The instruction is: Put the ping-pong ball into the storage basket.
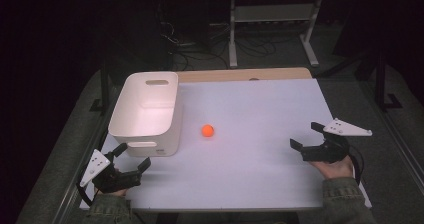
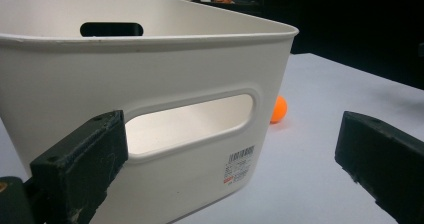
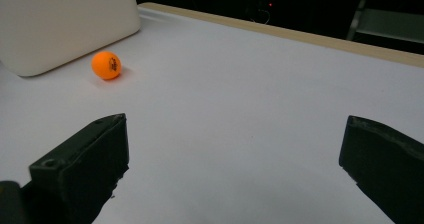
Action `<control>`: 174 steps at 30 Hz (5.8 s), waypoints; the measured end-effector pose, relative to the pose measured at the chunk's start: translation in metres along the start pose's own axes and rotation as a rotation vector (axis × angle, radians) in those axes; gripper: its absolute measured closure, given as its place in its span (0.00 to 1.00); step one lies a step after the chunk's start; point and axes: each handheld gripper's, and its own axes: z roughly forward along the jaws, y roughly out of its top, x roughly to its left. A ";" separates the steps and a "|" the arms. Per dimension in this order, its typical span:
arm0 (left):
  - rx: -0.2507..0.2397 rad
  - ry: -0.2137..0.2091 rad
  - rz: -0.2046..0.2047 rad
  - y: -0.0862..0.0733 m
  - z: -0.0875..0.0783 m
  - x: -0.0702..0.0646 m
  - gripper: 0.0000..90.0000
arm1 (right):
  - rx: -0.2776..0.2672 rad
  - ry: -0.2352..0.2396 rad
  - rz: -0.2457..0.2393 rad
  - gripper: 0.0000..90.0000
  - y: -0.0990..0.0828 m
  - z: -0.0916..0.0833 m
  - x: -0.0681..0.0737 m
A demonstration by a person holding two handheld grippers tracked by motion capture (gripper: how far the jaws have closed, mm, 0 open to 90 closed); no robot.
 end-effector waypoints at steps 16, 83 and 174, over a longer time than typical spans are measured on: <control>0.001 -0.005 0.000 0.000 0.000 0.000 0.00 | 0.032 0.033 0.008 0.00 0.001 0.007 0.001; 0.000 -0.006 0.005 0.000 0.000 -0.001 0.00 | 0.236 0.202 -0.127 0.00 0.068 0.066 0.023; 0.000 -0.026 0.003 0.000 0.001 -0.001 0.00 | 0.406 0.375 -0.241 0.00 0.111 0.165 0.065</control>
